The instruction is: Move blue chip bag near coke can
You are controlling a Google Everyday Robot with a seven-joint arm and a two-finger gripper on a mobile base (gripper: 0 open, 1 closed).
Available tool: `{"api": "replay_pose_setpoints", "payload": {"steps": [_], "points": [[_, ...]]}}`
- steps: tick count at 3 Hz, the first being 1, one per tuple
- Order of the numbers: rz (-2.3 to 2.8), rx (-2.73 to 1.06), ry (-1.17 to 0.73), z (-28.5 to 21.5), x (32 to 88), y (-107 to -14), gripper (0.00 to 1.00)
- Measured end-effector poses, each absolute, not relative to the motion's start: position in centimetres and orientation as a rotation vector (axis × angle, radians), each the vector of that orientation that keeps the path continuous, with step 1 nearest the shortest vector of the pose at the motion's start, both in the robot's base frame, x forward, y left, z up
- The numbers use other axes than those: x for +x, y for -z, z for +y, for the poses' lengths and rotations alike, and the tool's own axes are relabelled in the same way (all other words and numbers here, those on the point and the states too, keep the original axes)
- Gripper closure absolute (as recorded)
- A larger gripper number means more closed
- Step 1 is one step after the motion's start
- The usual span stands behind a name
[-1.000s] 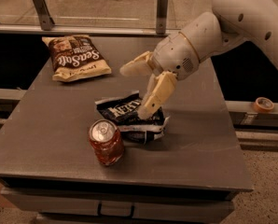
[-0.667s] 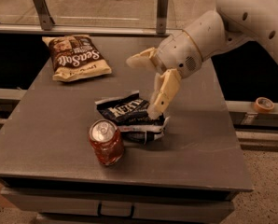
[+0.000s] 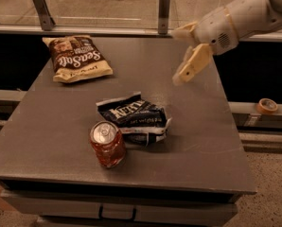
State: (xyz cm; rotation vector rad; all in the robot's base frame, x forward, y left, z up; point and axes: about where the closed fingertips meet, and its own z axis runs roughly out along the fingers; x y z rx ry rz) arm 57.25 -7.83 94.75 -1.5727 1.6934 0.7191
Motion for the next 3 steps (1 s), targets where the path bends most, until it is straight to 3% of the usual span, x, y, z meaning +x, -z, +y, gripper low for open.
{"api": "replay_pose_setpoints", "payload": {"steps": [2, 3], "points": [[1.865, -1.114, -0.108, -25.4, 65.1, -102.8, 0.00], [1.860, -1.088, -0.071, -26.0, 65.9, -103.1, 0.00]]}}
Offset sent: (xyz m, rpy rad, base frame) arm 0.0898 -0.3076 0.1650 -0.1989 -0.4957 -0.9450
